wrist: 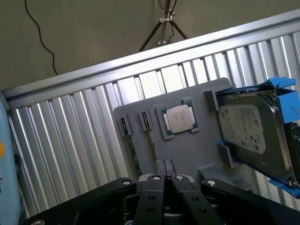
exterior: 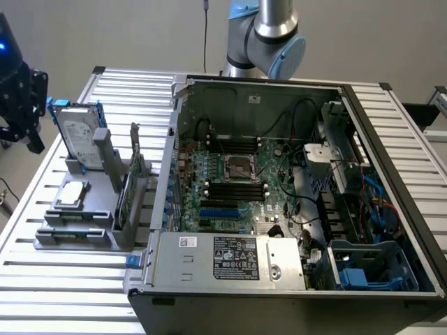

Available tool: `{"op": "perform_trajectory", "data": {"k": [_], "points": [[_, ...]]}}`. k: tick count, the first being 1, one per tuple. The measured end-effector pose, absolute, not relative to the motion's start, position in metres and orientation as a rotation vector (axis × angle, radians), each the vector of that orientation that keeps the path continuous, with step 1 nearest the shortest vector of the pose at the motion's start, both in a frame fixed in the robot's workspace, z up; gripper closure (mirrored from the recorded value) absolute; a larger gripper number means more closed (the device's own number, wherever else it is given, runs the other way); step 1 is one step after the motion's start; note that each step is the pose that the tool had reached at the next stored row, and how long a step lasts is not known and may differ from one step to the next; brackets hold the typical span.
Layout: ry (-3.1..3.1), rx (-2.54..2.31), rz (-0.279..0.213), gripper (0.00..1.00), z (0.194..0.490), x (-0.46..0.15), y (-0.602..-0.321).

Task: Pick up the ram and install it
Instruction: 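Pick up the ram and move it above insertion slot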

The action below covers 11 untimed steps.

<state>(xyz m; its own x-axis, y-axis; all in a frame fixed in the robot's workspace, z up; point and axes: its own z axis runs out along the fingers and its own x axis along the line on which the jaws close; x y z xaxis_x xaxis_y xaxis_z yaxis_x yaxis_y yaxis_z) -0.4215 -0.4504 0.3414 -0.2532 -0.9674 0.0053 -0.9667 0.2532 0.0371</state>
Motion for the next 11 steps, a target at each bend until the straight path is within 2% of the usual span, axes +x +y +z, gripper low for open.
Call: {"op": "perform_trajectory", "data": {"k": [11], "points": [[-2.342, 2.055, -0.027, 0.89, 0.3368, -0.4215, -0.4512]]}}
